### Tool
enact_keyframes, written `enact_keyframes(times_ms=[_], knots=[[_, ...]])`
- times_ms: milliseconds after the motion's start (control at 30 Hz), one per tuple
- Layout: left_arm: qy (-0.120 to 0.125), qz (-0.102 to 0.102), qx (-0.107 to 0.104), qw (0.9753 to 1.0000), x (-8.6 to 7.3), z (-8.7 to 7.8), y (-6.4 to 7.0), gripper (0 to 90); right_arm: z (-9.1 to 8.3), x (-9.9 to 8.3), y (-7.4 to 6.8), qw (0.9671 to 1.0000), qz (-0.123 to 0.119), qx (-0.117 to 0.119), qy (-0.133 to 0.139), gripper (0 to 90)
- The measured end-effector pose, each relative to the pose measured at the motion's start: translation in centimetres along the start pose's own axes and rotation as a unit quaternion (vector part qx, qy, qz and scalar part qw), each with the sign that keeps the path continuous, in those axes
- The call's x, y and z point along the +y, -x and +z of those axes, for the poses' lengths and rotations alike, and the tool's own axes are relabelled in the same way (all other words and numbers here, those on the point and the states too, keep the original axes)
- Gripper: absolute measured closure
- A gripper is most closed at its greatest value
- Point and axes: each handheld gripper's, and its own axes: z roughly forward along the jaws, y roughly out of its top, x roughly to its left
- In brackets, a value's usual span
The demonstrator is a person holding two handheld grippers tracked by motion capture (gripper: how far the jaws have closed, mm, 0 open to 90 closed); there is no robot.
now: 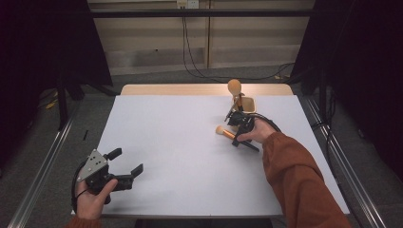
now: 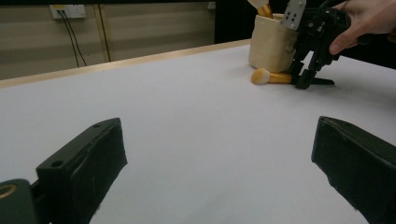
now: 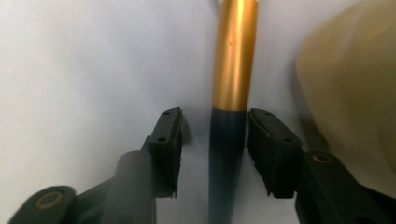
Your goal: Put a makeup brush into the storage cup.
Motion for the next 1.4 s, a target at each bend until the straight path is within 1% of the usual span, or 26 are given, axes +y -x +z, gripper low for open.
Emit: enact_keyframes(times_ms=[33, 133, 200, 333, 400, 567, 600, 733, 767, 933, 1067, 1133, 1200, 1267, 1300, 1333, 1400], knots=[[0.0, 0.001, -0.001, 1.0, 0.0, 0.0, 0.0, 2.8, 0.0, 0.0, -0.1, 1.0, -0.003, -0.002, -0.001, 57.6], [0.001, 0.0, -0.001, 1.0, 0.0, 0.0, 0.0, 2.8, -0.1, 0.0, 0.2, 1.0, 0.004, -0.002, 0.0, 63.8], [0.0, -0.001, 0.0, 1.0, 0.0, -0.1, 0.0, 2.8, -0.1, -0.1, 0.5, 0.9999, 0.011, 0.004, 0.003, 66.8], [-0.001, 0.0, 0.0, 1.0, -0.1, 0.0, -0.1, 2.8, -0.1, 0.0, 0.4, 1.0, 0.008, -0.005, -0.001, 70.7], [-0.002, 0.002, 0.0, 1.0, 0.0, 0.0, -0.1, 2.9, -0.1, 0.0, 0.3, 1.0, 0.006, -0.003, -0.003, 75.0], [-0.005, 0.002, 0.0, 1.0, -0.1, 0.0, -0.1, 2.9, -0.1, 0.2, 0.3, 0.9998, 0.016, -0.003, -0.006, 75.3], [-0.006, -0.001, 0.001, 1.0, -0.1, 0.0, -0.1, 2.8, -0.1, 0.2, 0.2, 0.9999, 0.011, -0.007, -0.01, 75.4], [-0.01, -0.004, 0.003, 0.9999, -0.2, 0.1, -0.3, 2.9, -0.2, 0.2, 0.1, 0.9999, 0.01, -0.01, -0.008, 75.5], [-0.01, -0.004, 0.003, 0.9999, -0.2, 0.1, -0.3, 2.8, -0.2, 0.0, 0.2, 0.9999, 0.011, -0.004, -0.005, 75.5], [-0.01, -0.003, 0.002, 0.9999, -0.2, 0.1, -0.3, 2.8, -0.3, -0.4, 0.3, 0.9998, 0.02, -0.002, 0.004, 75.5], [-0.01, -0.003, 0.003, 0.9999, -0.2, 0.1, -0.2, 2.8, -0.5, -0.2, 0.0, 0.9998, 0.017, 0.002, 0.011, 75.6], [-0.01, -0.004, 0.004, 0.9999, -0.2, 0.1, -0.2, 2.8, -0.8, -0.2, -0.2, 0.9995, 0.019, 0.006, 0.025, 75.5], [-0.01, -0.004, 0.004, 0.9999, -0.2, 0.0, -0.3, 2.8, -1.1, -0.3, -0.3, 0.9992, 0.02, 0.003, 0.033, 75.5], [-0.009, -0.004, 0.004, 0.9999, -0.2, 0.0, -0.3, 2.8, -1.6, -0.3, -0.3, 0.9984, 0.029, 0.0, 0.049, 75.5], [-0.009, -0.004, 0.004, 0.9999, -0.2, 0.0, -0.3, 2.8, -1.8, -0.4, -0.3, 0.9978, 0.033, 0.002, 0.058, 75.5], [-0.009, -0.004, 0.004, 0.9999, -0.2, 0.0, -0.3, 2.8, -2.0, -0.5, -0.3, 0.9972, 0.034, 0.0, 0.067, 75.5], [-0.008, -0.003, 0.004, 0.9999, -0.2, 0.0, -0.3, 2.8, -2.4, -0.6, -0.6, 0.9964, 0.037, -0.001, 0.076, 75.6]])
